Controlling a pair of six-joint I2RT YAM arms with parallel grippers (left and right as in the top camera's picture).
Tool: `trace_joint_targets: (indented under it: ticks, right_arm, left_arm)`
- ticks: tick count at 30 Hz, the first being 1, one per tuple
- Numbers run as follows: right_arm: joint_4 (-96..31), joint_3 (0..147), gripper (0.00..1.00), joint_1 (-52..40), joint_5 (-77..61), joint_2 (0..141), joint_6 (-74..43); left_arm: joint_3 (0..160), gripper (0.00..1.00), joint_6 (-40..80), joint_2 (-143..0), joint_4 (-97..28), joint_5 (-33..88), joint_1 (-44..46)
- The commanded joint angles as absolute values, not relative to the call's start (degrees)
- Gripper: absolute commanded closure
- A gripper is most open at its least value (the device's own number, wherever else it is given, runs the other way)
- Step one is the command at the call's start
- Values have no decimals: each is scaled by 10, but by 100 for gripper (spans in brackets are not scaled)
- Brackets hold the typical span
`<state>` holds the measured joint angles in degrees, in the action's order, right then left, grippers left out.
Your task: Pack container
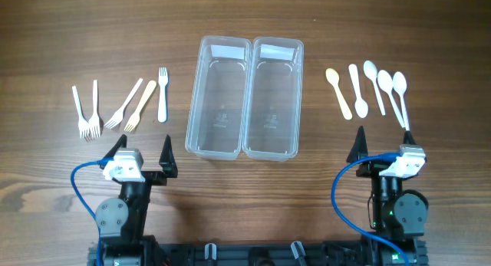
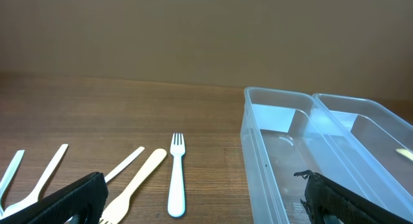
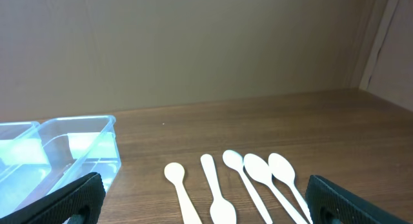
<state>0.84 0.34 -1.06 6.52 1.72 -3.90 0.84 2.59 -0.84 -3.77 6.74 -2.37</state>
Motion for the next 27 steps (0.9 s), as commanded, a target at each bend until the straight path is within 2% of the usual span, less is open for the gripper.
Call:
trace_joint_targets:
  ticks: [1, 20, 27]
  right_arm:
    - [11, 4, 0, -11, 75, 19, -49]
    - [12, 4, 0, -11, 73, 19, -47]
    - [23, 22, 0, -11, 1, 20, -64]
  left_arm:
    - [3, 0, 17, -6, -37, 64, -24]
    - [3, 0, 17, -6, -37, 64, -24]
    - [3, 0, 17, -6, -37, 64, -24]
